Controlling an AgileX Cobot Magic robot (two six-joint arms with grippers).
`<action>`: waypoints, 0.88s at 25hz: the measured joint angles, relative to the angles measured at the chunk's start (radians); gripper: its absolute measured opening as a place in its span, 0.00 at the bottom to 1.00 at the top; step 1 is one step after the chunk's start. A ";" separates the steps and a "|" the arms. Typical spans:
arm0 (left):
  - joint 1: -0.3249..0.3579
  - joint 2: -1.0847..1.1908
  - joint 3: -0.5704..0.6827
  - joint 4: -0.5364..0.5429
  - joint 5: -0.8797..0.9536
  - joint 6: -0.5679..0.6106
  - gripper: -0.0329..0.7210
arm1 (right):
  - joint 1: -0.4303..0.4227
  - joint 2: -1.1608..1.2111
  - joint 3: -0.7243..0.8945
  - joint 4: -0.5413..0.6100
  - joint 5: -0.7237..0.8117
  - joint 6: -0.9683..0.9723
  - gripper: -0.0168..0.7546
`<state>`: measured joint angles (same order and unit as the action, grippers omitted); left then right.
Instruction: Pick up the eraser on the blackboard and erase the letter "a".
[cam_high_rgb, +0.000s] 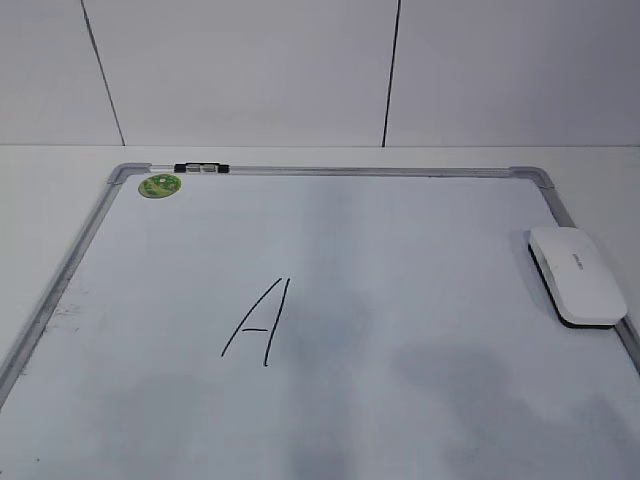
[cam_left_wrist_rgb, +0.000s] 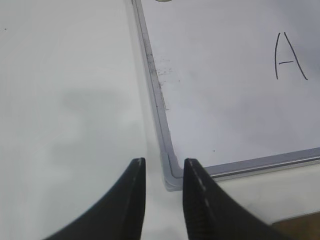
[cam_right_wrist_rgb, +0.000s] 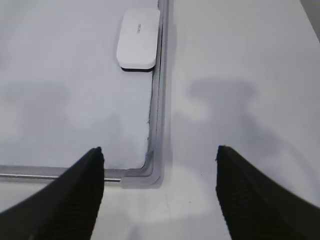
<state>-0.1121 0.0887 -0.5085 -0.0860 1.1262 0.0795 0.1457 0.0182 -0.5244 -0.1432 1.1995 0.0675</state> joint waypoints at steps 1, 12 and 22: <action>0.000 0.000 0.002 0.000 -0.005 0.000 0.31 | 0.000 0.000 0.009 -0.004 -0.020 -0.001 0.75; -0.002 0.000 0.002 0.000 -0.019 0.000 0.31 | 0.000 0.000 0.024 -0.010 -0.048 -0.003 0.75; -0.002 0.000 0.002 0.006 -0.019 0.000 0.69 | 0.000 0.000 0.024 -0.010 -0.051 -0.005 0.75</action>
<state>-0.1140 0.0887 -0.5064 -0.0804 1.1076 0.0795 0.1457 0.0182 -0.5004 -0.1533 1.1482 0.0627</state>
